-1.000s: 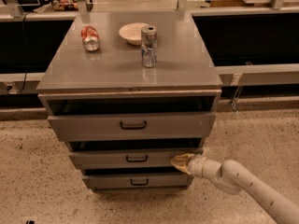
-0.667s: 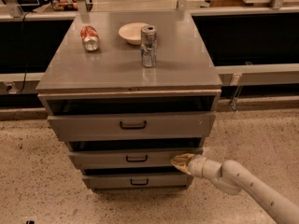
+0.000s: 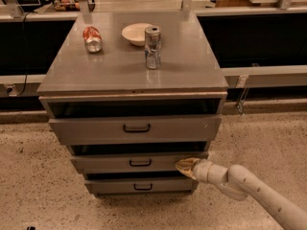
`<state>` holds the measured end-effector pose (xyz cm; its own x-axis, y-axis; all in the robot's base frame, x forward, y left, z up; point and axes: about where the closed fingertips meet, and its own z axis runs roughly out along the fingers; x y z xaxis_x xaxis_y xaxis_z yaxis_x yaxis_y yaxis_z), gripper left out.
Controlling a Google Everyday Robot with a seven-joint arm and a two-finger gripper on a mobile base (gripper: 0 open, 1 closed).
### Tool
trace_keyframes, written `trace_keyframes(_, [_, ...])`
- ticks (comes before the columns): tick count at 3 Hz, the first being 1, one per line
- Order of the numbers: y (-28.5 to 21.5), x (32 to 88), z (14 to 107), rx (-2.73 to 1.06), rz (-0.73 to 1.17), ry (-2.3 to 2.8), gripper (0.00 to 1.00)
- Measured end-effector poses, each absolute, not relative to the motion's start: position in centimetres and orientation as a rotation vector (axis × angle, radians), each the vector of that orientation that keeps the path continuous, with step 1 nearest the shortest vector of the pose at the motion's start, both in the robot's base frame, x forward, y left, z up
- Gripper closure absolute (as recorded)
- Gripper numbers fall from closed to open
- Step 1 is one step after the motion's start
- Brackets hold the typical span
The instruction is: Close middle drawer
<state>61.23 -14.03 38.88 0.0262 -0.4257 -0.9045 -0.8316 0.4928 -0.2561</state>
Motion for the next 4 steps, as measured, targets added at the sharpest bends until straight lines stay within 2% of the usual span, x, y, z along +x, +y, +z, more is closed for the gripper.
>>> trace_keyframes(1, [-14.02, 61.22, 38.88, -1.110, 0.444, 1.596, 1.00])
trace_keyframes(2, [-14.02, 61.19, 38.88, -1.110, 0.444, 1.596, 0.82])
trace_keyframes(3, [-13.90, 61.18, 38.87, -1.111, 0.446, 1.595, 0.58])
trace_keyframes(4, [-13.80, 60.93, 38.75, -1.123, 0.452, 1.595, 0.66])
